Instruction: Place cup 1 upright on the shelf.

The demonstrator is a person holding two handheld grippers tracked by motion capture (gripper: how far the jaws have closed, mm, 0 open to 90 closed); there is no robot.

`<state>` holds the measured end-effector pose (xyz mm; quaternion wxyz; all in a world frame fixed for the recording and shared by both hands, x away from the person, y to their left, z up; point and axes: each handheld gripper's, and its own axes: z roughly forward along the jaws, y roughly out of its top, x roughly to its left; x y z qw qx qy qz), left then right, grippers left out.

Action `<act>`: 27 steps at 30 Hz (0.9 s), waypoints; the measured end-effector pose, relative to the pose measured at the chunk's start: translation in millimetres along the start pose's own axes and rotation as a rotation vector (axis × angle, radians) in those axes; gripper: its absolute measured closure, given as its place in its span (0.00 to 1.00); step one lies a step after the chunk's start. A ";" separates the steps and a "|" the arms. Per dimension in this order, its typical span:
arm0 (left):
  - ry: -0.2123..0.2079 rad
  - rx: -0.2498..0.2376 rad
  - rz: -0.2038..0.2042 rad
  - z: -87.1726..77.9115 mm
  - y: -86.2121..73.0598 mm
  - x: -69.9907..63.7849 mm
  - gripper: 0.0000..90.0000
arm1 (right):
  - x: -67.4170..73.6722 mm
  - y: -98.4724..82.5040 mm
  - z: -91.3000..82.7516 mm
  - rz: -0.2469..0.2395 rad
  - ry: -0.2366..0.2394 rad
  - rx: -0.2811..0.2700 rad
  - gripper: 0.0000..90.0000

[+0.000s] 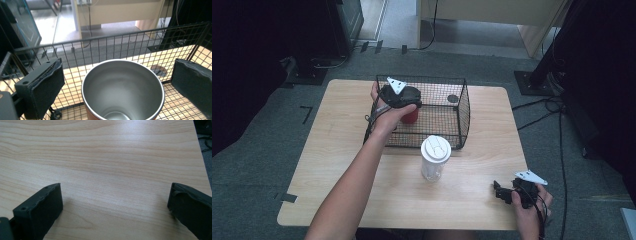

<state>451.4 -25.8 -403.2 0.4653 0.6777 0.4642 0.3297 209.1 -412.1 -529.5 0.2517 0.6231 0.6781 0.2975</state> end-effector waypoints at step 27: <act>-0.080 -0.031 0.011 -84.9 -7.6 23.8 0.00 | 0.1 0.0 0.0 0.000 0.000 0.000 0.00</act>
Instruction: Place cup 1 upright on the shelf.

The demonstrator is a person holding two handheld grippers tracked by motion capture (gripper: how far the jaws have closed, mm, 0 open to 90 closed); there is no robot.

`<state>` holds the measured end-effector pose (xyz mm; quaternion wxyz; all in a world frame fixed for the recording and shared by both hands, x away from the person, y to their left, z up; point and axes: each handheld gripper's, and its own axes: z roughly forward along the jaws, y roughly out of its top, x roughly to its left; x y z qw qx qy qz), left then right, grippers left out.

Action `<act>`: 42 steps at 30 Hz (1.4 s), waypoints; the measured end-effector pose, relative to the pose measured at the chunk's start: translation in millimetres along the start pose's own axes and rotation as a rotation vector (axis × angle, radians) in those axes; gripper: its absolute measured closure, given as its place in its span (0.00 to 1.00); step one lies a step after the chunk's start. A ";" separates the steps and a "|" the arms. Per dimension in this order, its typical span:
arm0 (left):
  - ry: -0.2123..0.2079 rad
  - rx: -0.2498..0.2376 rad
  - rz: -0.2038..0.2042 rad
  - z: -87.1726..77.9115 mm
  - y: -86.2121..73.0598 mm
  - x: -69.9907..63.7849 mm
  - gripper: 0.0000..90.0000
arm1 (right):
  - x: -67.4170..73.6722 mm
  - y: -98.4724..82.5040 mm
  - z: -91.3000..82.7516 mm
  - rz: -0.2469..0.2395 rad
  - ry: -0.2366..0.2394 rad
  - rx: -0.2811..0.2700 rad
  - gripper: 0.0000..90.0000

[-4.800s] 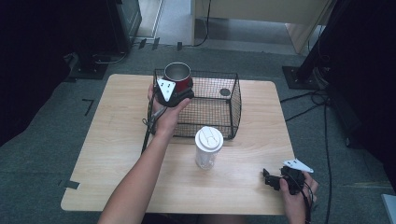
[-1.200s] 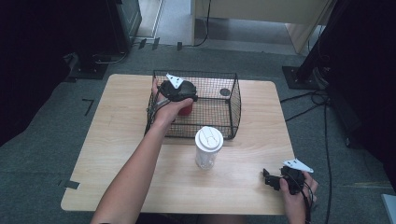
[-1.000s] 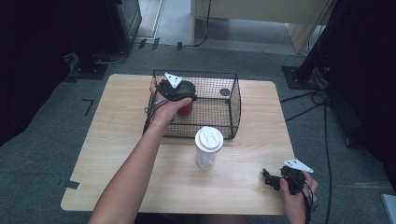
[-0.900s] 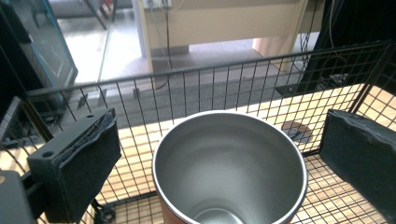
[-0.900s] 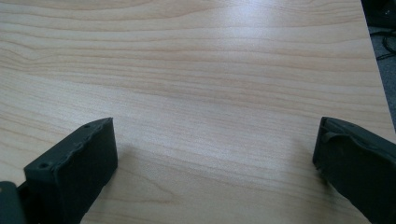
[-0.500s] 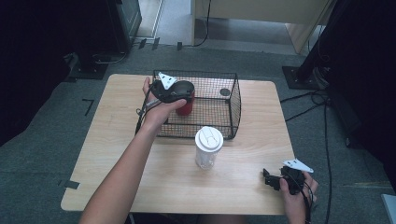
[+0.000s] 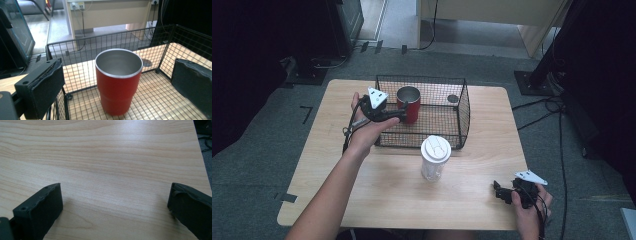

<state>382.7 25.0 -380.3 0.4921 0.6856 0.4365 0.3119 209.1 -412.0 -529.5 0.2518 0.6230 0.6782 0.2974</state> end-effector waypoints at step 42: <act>0.052 0.153 0.014 -92.1 -129.7 45.2 0.00 | 0.1 0.1 0.2 -0.005 0.001 0.000 0.00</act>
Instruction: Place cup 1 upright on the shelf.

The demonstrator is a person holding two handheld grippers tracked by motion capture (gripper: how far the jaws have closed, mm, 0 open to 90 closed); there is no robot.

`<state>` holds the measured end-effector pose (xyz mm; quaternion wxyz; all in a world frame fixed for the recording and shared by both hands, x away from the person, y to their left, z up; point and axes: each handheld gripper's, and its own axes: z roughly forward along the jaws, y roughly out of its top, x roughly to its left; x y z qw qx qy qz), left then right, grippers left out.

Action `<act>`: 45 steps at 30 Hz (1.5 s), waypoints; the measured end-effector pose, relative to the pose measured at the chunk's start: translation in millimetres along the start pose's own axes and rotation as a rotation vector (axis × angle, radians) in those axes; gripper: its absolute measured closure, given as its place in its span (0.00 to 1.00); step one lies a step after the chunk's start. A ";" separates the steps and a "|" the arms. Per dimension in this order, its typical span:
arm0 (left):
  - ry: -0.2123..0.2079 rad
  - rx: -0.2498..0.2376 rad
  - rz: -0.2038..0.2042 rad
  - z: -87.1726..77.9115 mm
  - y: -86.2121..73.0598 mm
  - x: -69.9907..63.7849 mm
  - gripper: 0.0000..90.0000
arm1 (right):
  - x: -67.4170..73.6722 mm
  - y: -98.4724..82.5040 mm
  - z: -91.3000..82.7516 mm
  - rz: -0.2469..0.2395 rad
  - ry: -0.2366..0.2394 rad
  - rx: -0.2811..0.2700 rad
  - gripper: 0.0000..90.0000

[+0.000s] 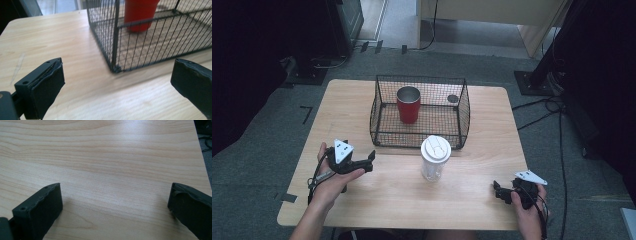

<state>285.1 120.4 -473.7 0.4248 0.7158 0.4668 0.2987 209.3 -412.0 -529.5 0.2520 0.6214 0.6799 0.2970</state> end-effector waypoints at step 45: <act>0.083 0.329 -0.082 -29.8 -70.8 57.5 0.00 | 0.0 0.6 0.5 -0.001 0.001 0.001 0.00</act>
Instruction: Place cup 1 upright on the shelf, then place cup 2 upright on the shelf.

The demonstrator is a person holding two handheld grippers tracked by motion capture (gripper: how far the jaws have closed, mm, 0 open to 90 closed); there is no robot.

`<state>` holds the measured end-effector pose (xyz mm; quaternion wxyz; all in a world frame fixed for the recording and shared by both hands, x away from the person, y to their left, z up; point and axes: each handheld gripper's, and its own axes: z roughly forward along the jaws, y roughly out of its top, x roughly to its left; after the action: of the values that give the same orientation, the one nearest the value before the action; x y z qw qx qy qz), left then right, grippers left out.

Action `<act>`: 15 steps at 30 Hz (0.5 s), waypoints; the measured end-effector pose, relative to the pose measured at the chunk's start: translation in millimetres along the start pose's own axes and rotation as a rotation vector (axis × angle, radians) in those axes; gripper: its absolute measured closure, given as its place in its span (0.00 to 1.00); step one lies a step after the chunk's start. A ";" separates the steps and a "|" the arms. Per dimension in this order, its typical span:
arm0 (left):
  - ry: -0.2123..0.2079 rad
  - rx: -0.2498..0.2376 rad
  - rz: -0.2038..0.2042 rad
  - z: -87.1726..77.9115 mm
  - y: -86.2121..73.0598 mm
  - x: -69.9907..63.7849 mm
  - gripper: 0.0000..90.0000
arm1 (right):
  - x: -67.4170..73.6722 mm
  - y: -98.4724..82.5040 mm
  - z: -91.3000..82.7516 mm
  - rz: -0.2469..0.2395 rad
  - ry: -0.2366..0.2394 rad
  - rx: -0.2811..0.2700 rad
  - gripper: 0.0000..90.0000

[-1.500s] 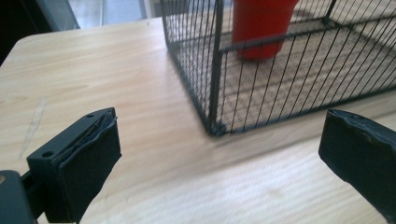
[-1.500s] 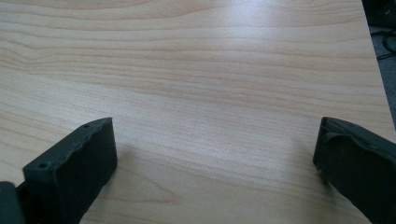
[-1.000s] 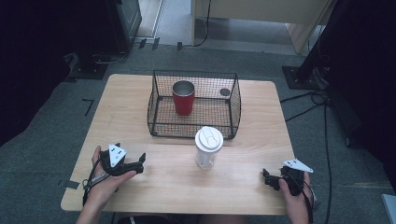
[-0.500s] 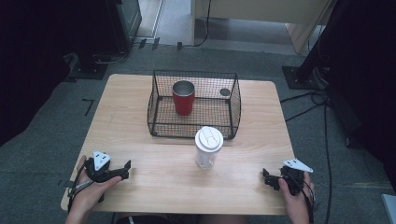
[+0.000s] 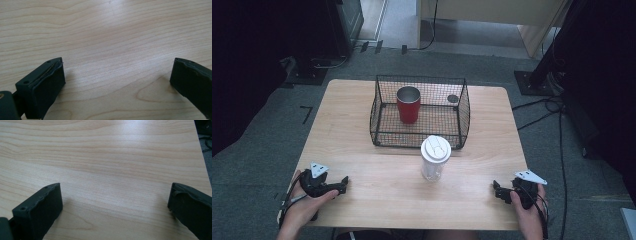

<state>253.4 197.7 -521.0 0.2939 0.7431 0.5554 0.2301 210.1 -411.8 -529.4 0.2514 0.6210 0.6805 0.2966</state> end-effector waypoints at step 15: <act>0.019 0.003 -0.020 2.0 2.3 -2.0 0.00 | 8.7 8.7 -17.5 0.009 -0.021 -0.123 0.09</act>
<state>255.7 194.9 -520.8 0.2898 0.7359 0.5657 0.2334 202.8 -404.4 -510.8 0.2949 0.6104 0.6557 0.3324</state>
